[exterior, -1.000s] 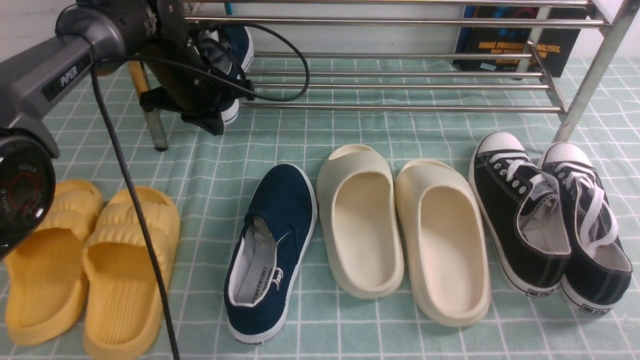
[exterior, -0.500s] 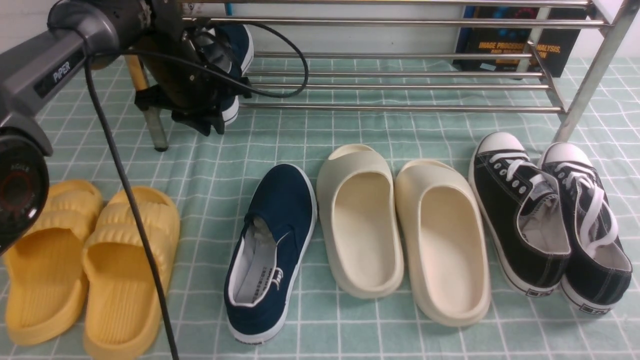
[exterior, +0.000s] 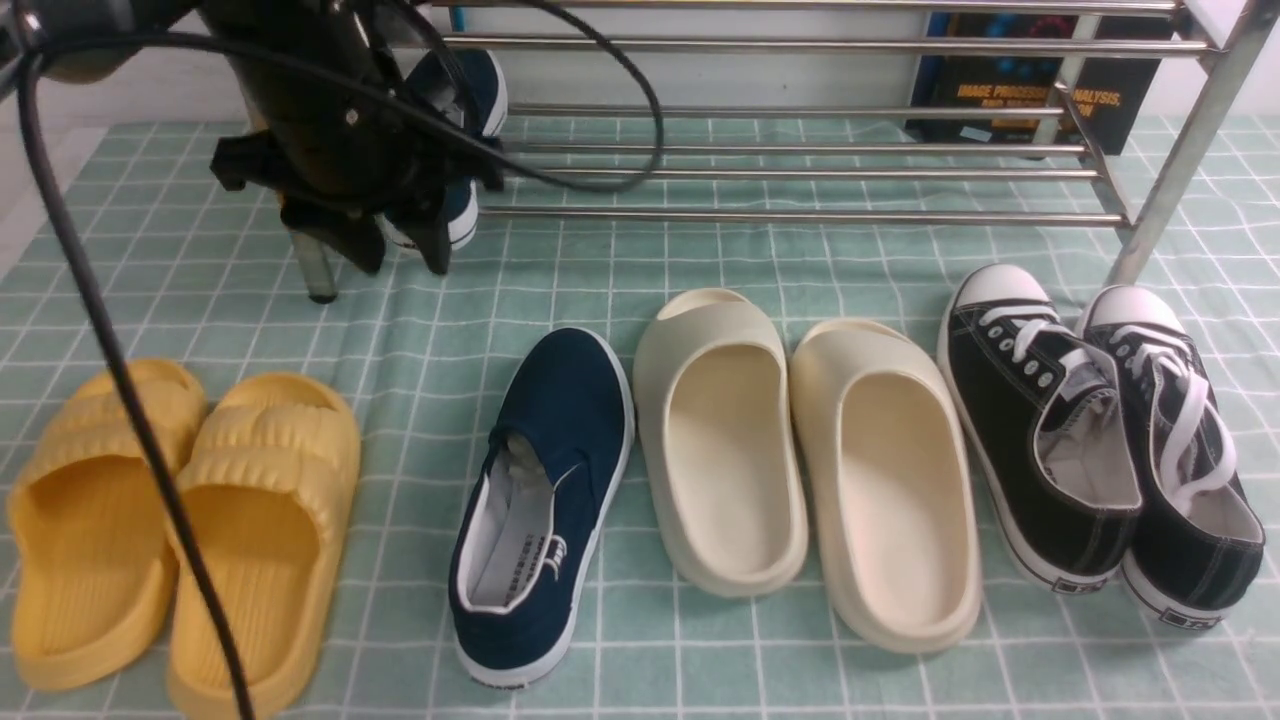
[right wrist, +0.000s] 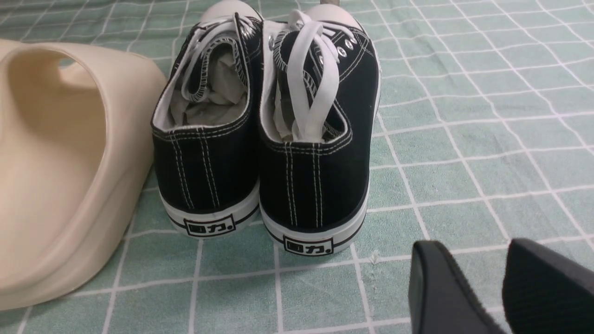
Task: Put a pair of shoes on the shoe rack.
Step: Use the left arm to grab the shoe closest to it
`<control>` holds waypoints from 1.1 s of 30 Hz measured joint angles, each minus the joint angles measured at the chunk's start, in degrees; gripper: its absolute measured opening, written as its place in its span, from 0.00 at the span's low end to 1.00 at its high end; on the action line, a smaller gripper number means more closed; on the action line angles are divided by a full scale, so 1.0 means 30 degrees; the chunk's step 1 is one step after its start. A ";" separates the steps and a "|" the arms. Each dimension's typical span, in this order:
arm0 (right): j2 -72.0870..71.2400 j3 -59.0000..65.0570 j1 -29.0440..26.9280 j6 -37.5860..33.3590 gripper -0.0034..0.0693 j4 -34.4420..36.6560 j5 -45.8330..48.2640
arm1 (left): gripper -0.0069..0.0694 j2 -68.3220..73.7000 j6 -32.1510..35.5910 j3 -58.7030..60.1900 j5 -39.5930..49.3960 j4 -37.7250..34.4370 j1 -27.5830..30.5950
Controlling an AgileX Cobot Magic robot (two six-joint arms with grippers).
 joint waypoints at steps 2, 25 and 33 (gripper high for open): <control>0.0000 0.0000 0.0000 0.0000 0.39 0.0000 0.0000 | 0.49 -0.1558 -0.0398 0.2897 -0.0170 -0.0051 -0.0952; 0.0000 0.0000 0.0000 0.0000 0.39 0.0000 0.0000 | 0.29 -0.1148 -0.1541 1.1466 -0.6761 -0.1241 -0.2872; 0.0000 0.0000 0.0000 0.0000 0.39 0.0000 0.0000 | 0.11 -0.1395 -0.1573 1.1466 -0.6910 -0.1307 -0.2872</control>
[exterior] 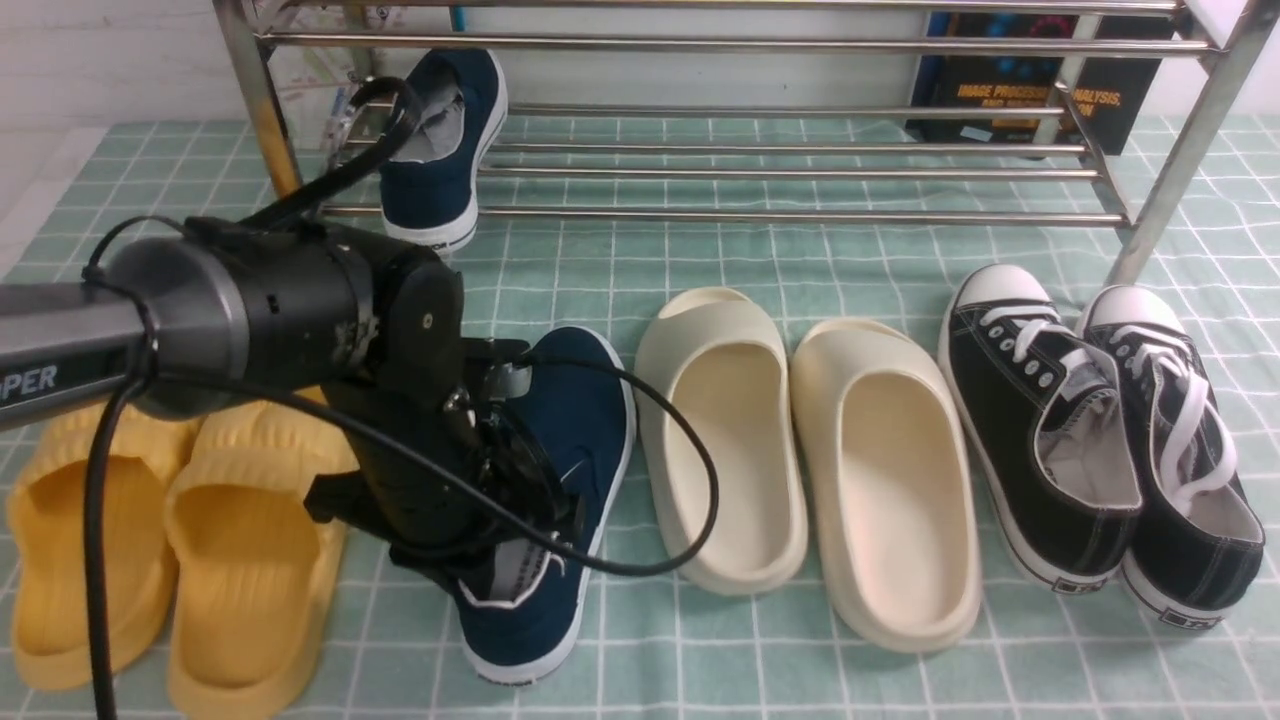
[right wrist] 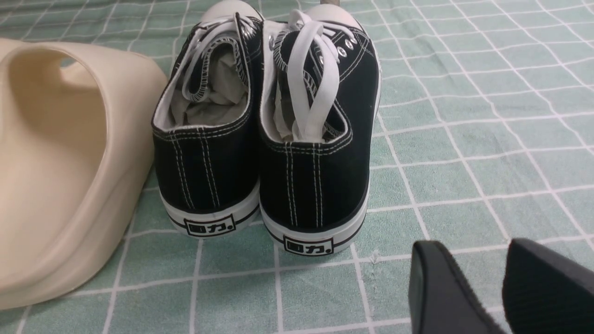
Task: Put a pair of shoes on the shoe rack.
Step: Use the left arm to grab the shoe closest to it, then use the left arm to put a shoe into the shoe rack
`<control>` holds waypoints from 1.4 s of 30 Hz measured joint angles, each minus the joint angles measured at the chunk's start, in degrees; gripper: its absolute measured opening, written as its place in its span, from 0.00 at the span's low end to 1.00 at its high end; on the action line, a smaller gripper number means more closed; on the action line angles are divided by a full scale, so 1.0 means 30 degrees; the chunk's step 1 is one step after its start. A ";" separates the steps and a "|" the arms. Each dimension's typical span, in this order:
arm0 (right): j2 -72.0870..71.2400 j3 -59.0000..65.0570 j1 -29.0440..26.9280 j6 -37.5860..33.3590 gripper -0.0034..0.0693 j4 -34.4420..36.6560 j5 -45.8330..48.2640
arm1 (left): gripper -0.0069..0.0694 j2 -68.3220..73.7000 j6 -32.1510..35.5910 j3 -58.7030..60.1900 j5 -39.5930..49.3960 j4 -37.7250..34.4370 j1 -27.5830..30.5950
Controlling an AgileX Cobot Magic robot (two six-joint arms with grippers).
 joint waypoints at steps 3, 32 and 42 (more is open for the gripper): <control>0.0000 0.0000 0.0000 0.0000 0.39 0.0000 0.0000 | 0.10 -0.1160 -0.0231 -0.0248 0.0428 -0.0265 0.0000; 0.0000 0.0000 0.0000 0.0000 0.39 0.0000 0.0000 | 0.09 0.5312 -0.1183 -1.5171 0.5583 0.0254 0.2375; 0.0000 0.0000 0.0000 0.0000 0.39 0.0000 0.0000 | 0.09 0.9106 -0.1520 -2.0685 0.6445 0.0379 0.2353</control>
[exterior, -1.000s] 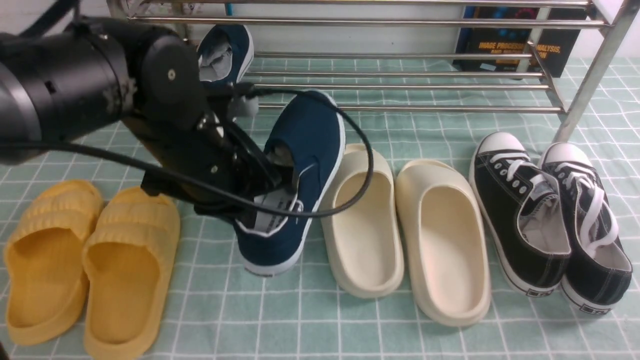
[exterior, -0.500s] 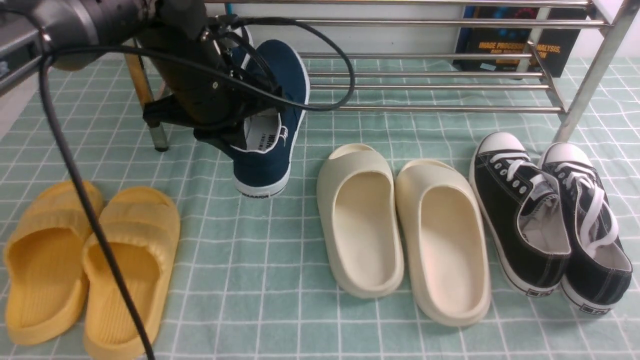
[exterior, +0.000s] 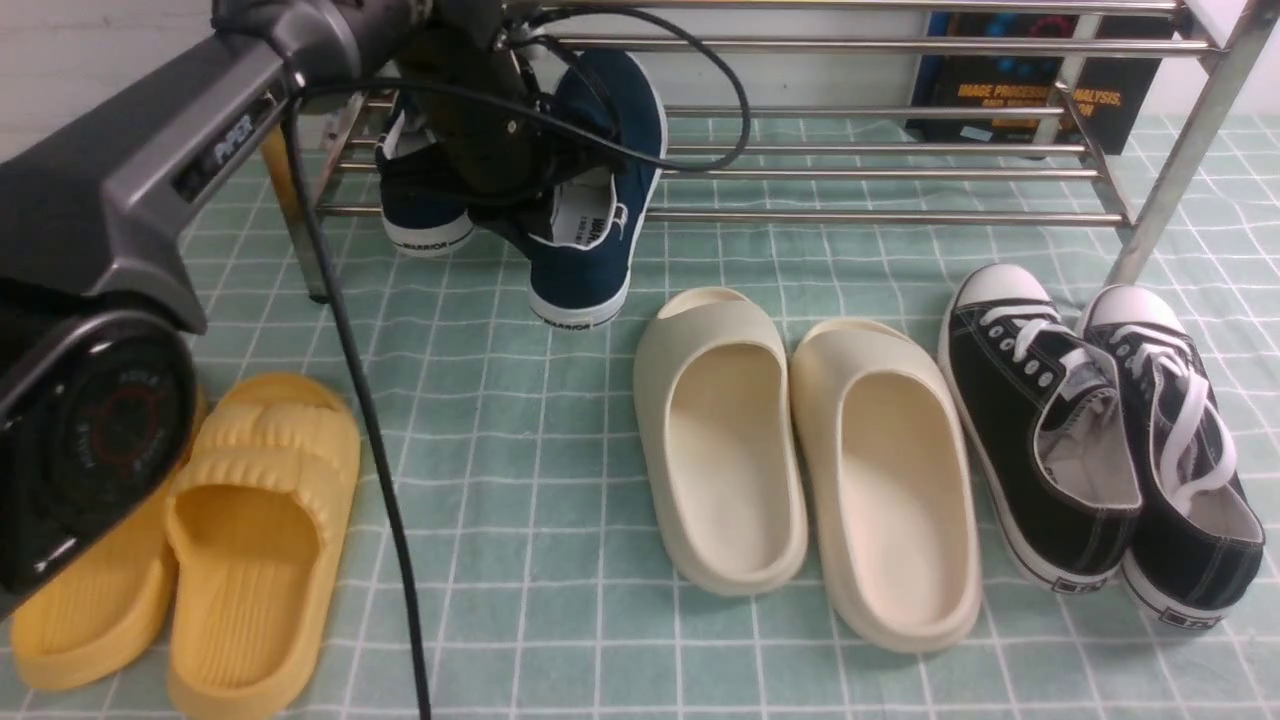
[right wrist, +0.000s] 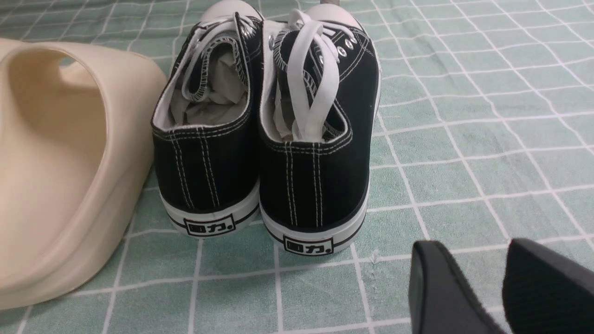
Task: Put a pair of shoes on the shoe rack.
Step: Use the left arm to put a shoe into the shoe rack
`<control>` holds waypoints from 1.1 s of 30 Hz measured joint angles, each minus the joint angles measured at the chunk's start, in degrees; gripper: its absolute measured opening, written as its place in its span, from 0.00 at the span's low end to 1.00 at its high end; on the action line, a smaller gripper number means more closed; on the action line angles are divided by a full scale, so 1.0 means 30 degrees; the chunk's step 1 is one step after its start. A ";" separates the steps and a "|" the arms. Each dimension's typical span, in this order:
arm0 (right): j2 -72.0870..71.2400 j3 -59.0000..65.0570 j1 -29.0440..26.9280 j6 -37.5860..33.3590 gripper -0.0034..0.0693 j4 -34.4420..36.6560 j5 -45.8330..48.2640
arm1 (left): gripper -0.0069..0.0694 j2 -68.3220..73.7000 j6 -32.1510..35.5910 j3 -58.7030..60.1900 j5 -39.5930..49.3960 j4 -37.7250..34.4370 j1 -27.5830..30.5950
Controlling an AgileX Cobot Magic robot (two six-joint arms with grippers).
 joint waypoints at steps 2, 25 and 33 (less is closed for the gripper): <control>0.0000 0.0000 0.0000 0.0000 0.39 0.0000 0.0000 | 0.09 0.0438 -0.0172 -0.0627 0.0222 0.0207 0.0000; 0.0000 0.0000 0.0000 0.0000 0.39 0.0000 0.0000 | 0.10 0.1222 -0.1384 -0.2316 -0.2012 0.2301 0.0595; 0.0000 0.0000 0.0000 0.0000 0.39 0.0000 0.0000 | 0.20 0.1222 -0.0837 -0.2352 -0.2230 0.1150 0.1443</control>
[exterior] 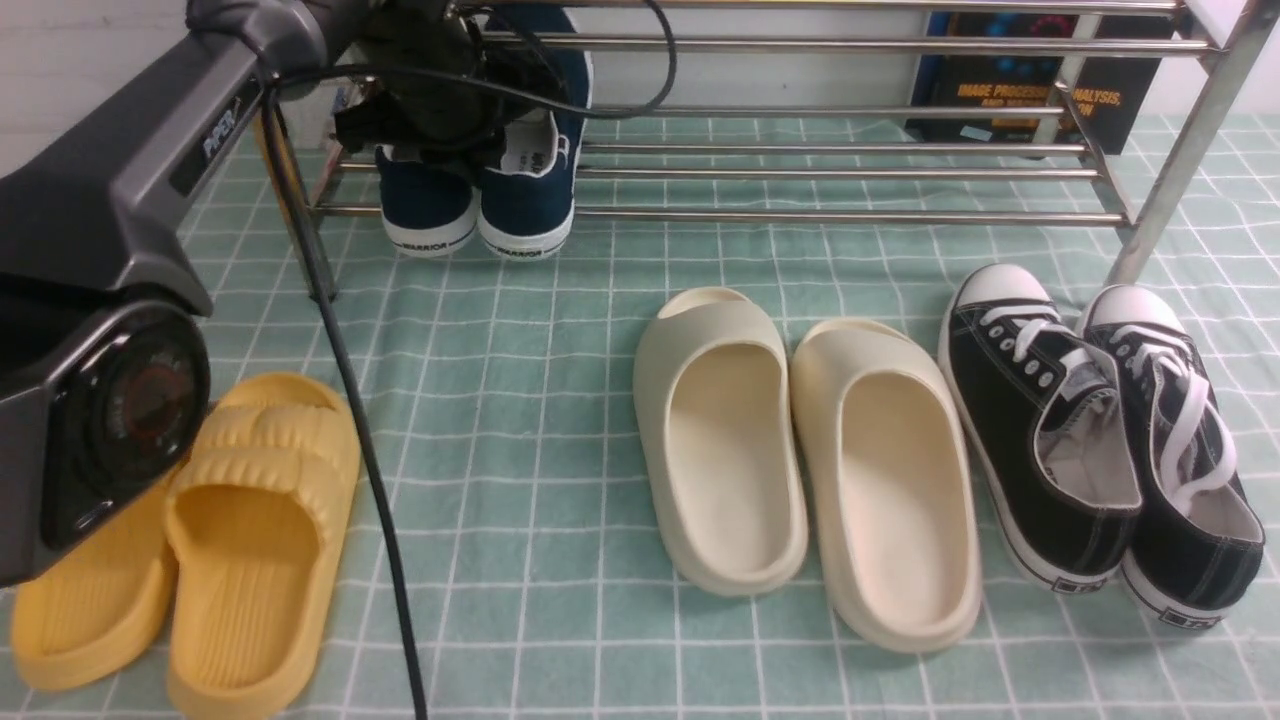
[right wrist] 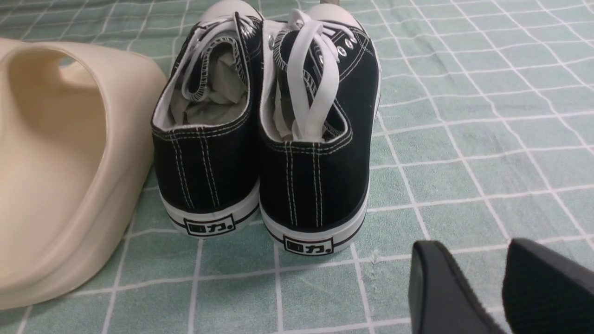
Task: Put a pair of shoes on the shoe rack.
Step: Use the left arm to put a shoe into the shoe rack
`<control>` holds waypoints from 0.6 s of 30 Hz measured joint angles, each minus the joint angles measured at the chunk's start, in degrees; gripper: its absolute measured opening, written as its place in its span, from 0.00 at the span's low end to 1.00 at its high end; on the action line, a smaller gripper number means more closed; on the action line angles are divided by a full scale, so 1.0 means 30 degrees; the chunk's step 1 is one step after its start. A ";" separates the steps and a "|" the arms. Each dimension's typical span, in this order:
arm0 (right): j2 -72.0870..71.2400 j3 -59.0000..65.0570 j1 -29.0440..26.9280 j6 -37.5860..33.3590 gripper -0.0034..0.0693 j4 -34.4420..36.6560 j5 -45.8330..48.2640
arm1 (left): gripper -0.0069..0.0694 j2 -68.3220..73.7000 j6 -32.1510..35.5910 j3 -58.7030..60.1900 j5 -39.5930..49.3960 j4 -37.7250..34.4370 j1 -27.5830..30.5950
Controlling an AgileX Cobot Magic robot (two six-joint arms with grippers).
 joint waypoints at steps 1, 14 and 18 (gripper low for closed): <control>0.0000 0.0000 0.0000 0.0000 0.39 0.0000 0.0000 | 0.22 0.0000 0.0124 -0.0016 -0.0055 -0.0189 0.0000; 0.0000 0.0000 0.0000 0.0000 0.39 0.0000 0.0000 | 0.52 -0.0576 0.0648 -0.0097 0.0781 -0.1143 -0.0017; 0.0000 0.0000 0.0000 0.0000 0.39 0.0000 0.0000 | 0.49 -0.1642 0.1521 -0.0097 0.2219 -0.1138 -0.0017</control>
